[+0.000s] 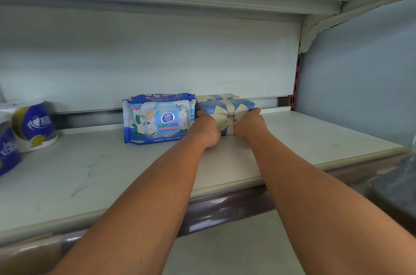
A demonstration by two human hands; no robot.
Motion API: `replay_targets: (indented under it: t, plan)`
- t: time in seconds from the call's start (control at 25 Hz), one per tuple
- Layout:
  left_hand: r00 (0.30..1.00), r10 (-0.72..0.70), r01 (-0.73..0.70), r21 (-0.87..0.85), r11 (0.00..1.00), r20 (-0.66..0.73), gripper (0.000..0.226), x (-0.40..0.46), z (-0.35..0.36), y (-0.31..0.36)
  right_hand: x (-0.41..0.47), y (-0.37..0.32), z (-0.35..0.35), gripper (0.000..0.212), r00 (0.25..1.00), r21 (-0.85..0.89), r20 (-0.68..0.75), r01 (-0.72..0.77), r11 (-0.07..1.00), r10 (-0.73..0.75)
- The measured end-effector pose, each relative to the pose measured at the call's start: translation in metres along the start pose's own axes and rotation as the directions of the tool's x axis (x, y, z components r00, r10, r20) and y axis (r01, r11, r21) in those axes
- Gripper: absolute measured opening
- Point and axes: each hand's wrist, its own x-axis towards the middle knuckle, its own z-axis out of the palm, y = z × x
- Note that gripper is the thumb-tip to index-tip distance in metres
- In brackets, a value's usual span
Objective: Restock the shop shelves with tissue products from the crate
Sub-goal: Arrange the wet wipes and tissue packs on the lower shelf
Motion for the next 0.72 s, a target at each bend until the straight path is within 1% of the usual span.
replay_targets:
  t: [0.16,0.24,0.36,0.44,0.52,0.6,0.72]
  plan:
    - [0.999,-0.031,0.03,-0.03,0.999,-0.025,0.068,0.001,0.002,0.0,0.0,-0.001,-0.004,0.061,1.0,-0.017,0.008,-0.017,1.0,0.017]
    - [0.999,-0.018,0.018,-0.004,1.0,-0.043,0.07,0.001,0.003,0.001,-0.001,-0.002,-0.007,0.06,1.0,-0.034,0.017,-0.02,0.999,0.021]
    - [0.998,-0.002,0.005,0.04,0.999,-0.058,0.062,0.0,-0.001,-0.001,-0.007,-0.004,-0.01,0.055,0.999,-0.111,0.039,0.017,0.994,-0.013]
    - [0.997,0.0,0.003,0.044,0.999,-0.072,0.056,-0.002,-0.008,-0.002,-0.015,-0.007,-0.014,0.051,0.999,-0.121,0.038,0.033,0.992,-0.029]
    - [0.996,0.013,-0.012,0.013,1.0,-0.085,0.055,-0.009,-0.017,0.0,-0.023,-0.009,-0.02,0.054,1.0,-0.061,0.014,0.017,0.998,-0.017]
    - [0.995,0.023,-0.024,-0.017,1.0,-0.092,0.058,-0.021,-0.028,0.003,-0.037,-0.013,-0.029,0.056,1.0,0.051,-0.027,0.016,0.999,-0.015]
    - [0.992,0.043,-0.049,-0.05,0.998,-0.119,0.055,-0.043,-0.048,0.006,-0.063,-0.019,-0.043,0.06,0.991,0.128,-0.094,0.109,0.986,-0.097]
